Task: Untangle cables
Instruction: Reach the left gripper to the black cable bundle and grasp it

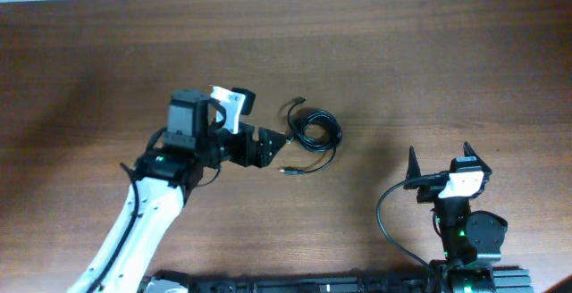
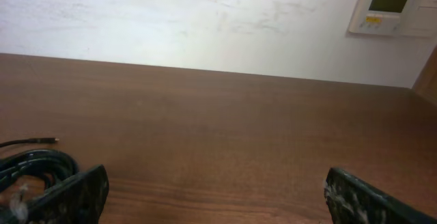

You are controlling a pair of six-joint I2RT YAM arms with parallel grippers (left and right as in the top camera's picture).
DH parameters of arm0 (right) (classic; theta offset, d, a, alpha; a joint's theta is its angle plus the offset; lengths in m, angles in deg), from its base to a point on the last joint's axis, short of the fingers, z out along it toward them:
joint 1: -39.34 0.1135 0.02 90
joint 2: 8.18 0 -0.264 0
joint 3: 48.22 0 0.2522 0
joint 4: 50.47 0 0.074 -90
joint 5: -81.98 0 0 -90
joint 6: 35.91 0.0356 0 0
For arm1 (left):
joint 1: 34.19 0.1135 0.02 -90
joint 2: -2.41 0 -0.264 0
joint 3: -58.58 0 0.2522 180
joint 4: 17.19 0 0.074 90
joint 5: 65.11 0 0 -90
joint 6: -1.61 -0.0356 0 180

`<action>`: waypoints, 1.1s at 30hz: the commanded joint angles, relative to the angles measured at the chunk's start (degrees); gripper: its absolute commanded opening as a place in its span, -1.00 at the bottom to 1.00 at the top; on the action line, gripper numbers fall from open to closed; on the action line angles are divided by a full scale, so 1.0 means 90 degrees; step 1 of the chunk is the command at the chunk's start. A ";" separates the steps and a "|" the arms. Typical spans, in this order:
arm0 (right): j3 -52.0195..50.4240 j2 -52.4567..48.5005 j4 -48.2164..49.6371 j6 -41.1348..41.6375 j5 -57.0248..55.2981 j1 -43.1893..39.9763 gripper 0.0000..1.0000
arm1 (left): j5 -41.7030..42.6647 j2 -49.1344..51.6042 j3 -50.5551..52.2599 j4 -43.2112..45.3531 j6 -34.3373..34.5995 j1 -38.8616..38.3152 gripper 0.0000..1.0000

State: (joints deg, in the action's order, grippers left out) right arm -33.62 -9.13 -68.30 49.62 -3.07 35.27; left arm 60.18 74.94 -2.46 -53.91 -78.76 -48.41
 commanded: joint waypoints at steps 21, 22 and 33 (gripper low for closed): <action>-0.0058 0.0024 0.0000 0.0022 -0.0053 0.0034 0.97 | -0.4214 0.3228 -0.0117 0.2956 0.3160 -0.2183 -1.00; -0.0058 0.0024 0.0000 0.0022 -0.0053 0.0034 0.97 | -0.4272 0.2997 -0.0136 0.2715 0.3092 -0.2038 -1.00; -0.0058 0.0024 0.0000 0.0024 -0.0053 0.0034 0.97 | -0.5190 -0.0471 -0.0146 -0.0138 0.0814 -0.1098 -1.00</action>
State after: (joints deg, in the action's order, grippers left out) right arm -33.64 -9.19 -68.26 49.59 -3.07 35.27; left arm 14.10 75.29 -3.51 -53.54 -60.91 -58.44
